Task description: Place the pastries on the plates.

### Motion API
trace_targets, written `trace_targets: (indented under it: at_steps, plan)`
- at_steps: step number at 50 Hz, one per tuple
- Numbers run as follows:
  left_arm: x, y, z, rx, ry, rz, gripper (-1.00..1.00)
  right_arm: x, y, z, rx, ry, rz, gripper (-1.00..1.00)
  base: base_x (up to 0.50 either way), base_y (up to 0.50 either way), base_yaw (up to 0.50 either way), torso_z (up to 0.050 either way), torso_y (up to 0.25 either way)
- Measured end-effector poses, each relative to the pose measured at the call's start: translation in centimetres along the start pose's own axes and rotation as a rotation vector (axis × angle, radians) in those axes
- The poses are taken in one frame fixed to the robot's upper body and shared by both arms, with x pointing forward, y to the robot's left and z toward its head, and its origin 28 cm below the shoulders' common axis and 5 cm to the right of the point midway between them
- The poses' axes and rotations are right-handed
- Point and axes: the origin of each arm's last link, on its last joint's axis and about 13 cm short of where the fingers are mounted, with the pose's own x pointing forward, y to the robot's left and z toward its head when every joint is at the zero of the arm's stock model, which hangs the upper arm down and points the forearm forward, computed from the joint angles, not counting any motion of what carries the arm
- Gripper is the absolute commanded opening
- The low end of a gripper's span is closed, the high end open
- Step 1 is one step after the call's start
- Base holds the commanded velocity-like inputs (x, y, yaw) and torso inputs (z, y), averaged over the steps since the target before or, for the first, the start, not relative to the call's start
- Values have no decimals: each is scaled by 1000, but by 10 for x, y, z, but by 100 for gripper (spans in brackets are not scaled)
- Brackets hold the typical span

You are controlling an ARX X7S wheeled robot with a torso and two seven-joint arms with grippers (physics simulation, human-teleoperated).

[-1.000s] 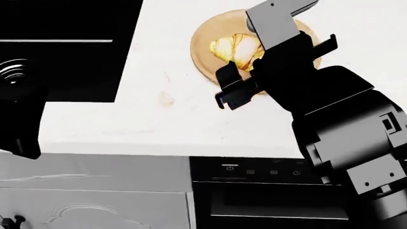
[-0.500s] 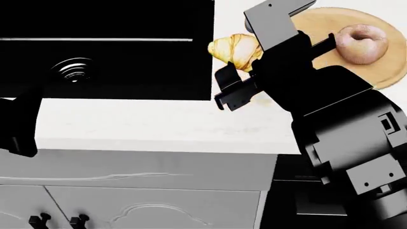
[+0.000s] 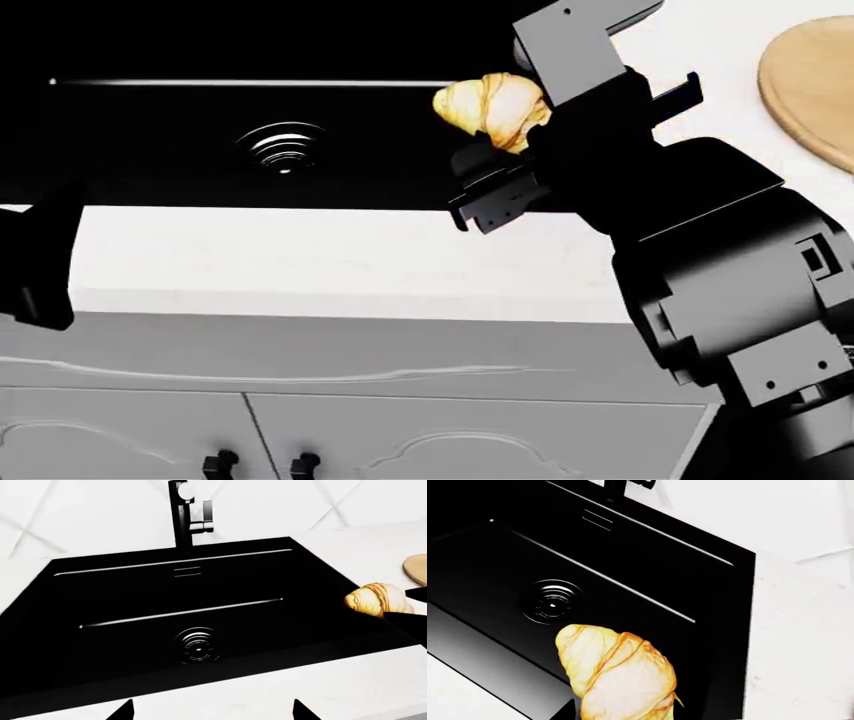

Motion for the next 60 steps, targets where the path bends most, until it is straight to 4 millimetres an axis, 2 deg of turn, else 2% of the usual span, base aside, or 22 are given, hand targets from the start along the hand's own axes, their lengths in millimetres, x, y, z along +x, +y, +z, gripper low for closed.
trace_targets:
  at_steps: [60]
  plan:
    - [1,1,-2,-9,-2,0,100,0,0,0,1,15,17,-100,0,500,0,0,0]
